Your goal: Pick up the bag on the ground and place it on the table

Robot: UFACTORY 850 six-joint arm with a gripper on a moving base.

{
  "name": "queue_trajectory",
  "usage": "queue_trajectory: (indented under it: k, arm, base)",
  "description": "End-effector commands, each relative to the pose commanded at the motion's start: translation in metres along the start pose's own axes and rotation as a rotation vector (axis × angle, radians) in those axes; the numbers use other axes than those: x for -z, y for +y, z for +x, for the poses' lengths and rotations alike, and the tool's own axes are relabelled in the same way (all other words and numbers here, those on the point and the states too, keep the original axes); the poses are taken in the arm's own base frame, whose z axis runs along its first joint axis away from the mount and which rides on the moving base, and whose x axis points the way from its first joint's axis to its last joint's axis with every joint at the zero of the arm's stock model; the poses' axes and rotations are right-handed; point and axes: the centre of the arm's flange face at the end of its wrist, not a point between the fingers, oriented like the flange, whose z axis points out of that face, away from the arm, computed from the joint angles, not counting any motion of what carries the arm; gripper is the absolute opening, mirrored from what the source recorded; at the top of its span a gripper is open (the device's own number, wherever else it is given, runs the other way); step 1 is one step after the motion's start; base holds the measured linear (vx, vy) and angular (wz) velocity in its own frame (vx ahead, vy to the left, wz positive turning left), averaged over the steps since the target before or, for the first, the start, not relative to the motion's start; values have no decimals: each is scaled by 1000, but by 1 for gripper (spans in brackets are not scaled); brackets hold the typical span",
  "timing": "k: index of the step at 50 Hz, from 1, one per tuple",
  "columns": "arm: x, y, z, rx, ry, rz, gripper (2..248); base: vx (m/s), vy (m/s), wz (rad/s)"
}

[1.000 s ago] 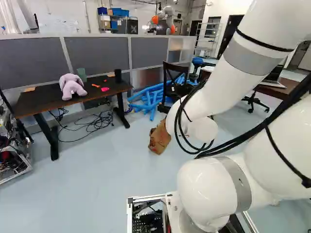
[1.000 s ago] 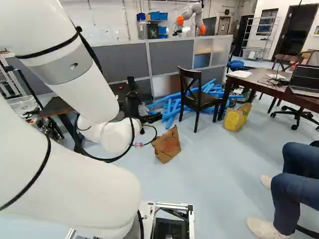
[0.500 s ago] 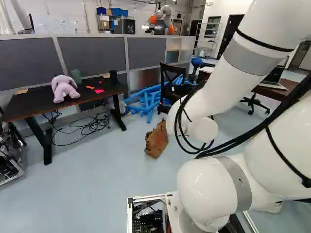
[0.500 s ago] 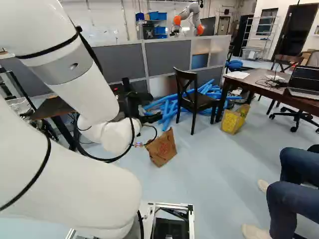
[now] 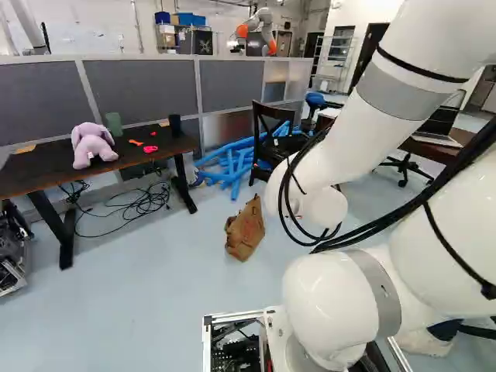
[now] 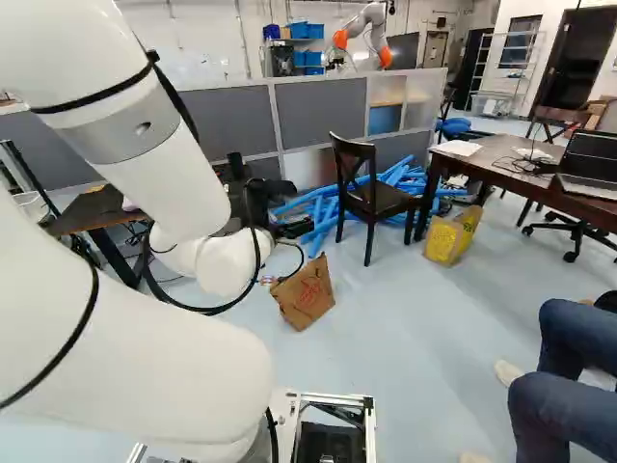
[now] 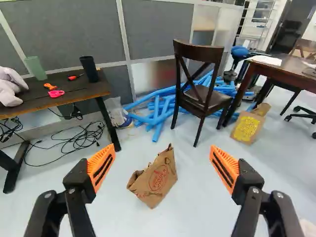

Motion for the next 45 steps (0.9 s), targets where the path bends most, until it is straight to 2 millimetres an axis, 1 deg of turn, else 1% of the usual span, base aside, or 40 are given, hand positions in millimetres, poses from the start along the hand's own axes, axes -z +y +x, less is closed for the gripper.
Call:
queue_trajectory:
  k: [20,31,45]
  arm:
    - [0,0,0,0,0,0,247]
    - [0,0,0,0,0,0,247]
    - [0,0,0,0,0,0,247]
  base:
    - [128,-69,181]
    - [204,-53,168]
    - [231,-72,6]
